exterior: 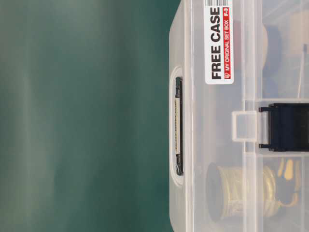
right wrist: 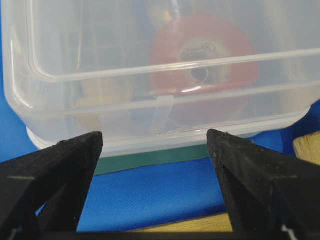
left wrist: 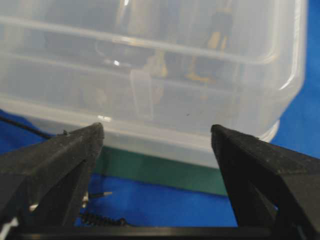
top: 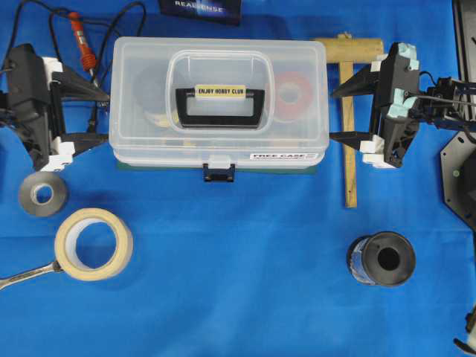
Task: Open the tool box with both arms.
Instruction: 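Move both grippers inward to the left and right sides of the clear lid, then grip the lid edges with both grippers and lift it up and back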
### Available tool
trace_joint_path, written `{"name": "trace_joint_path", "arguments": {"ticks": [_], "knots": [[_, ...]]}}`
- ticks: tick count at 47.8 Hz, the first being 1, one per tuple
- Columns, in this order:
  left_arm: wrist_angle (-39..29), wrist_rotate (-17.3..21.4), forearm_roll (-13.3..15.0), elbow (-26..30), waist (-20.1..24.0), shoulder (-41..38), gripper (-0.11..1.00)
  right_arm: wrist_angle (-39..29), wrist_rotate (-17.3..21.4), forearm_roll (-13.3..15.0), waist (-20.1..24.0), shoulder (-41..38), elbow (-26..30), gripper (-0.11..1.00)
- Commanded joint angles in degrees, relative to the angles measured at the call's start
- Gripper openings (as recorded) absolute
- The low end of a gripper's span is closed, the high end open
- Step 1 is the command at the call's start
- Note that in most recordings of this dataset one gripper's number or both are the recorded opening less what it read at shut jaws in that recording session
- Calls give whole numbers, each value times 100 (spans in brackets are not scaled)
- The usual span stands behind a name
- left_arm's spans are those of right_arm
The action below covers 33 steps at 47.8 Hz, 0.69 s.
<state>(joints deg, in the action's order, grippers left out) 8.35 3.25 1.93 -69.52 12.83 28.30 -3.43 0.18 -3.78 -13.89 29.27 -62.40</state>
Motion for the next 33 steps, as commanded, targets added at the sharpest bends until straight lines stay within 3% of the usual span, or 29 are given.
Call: {"name": "trace_joint_path", "arguments": {"ticks": [1,33], "knots": [[114,-26,9,255,-9,-18,87,105,9,-9,-18,-35,202,84],[114,-26,9,369,35,475,87,9,9,-9,-18,167,615,84]]}}
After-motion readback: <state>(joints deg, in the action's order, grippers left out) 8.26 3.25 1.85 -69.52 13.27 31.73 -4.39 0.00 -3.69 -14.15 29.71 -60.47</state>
